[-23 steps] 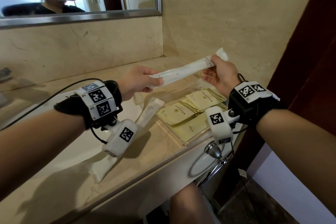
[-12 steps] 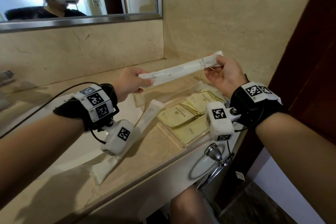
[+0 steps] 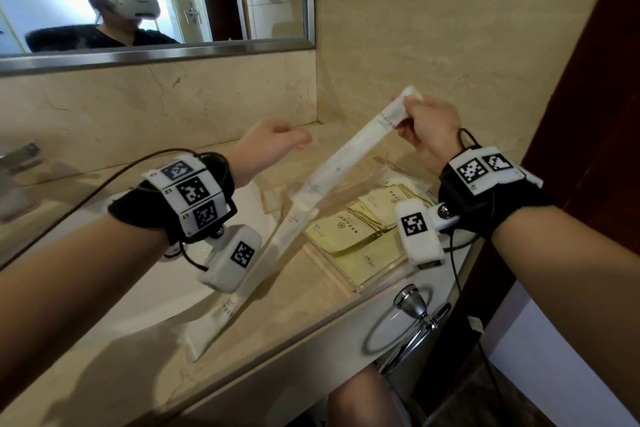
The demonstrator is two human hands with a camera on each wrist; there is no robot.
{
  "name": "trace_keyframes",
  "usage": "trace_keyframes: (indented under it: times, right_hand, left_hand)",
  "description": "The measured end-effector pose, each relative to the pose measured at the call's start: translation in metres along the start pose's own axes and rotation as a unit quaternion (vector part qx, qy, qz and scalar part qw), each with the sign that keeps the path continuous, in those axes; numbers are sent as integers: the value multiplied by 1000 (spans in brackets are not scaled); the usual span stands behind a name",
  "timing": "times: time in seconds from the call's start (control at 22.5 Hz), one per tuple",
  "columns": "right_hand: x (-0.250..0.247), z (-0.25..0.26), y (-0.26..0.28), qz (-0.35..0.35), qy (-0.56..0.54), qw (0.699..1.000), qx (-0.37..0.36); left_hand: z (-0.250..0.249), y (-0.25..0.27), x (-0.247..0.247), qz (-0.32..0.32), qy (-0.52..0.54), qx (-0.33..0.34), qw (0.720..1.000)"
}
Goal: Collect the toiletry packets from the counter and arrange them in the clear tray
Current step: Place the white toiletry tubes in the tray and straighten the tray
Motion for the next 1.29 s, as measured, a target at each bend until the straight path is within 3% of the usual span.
trace_keyframes:
  times: [0.18, 0.4, 0.67, 0.8, 0.89, 1.02, 1.16, 1.29]
  right_hand:
    - [23, 55, 4, 46, 7, 995, -92]
    - [29, 91, 21, 102, 1, 976, -194]
    - [30, 89, 31, 109, -19, 973, -201]
    - [34, 78, 28, 126, -5, 981, -147]
    - [45, 62, 31, 190, 59, 976, -91]
    - [54, 44, 37, 264, 176, 945, -76]
    - [38, 38, 37, 246, 166, 953, -66]
    - [25, 25, 33, 250, 153, 956, -24]
  left_hand:
    - [-41, -2, 18, 41, -59, 27, 997]
    - [-57, -3, 8, 5, 1, 70, 998]
    - [-58, 1, 0, -26, 8, 80, 996]
    - [-55, -2, -4, -39, 70, 55, 995]
    - [-49, -5, -3, -42, 198, 8, 979]
    - [-43, -8, 12, -32, 342, -41, 938]
    - [-36, -9, 22, -40, 458, -57, 886]
    - [-29, -7, 25, -55, 503, -67, 860]
Point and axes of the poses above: each hand's wrist, its own y-axis away from the middle knuckle, its own x-axis out of the palm, z = x × y, the point moved 8 cm from there along -y, towards the middle knuckle, and after that the axes turned 14 degrees about y, right-handed, at the moved point
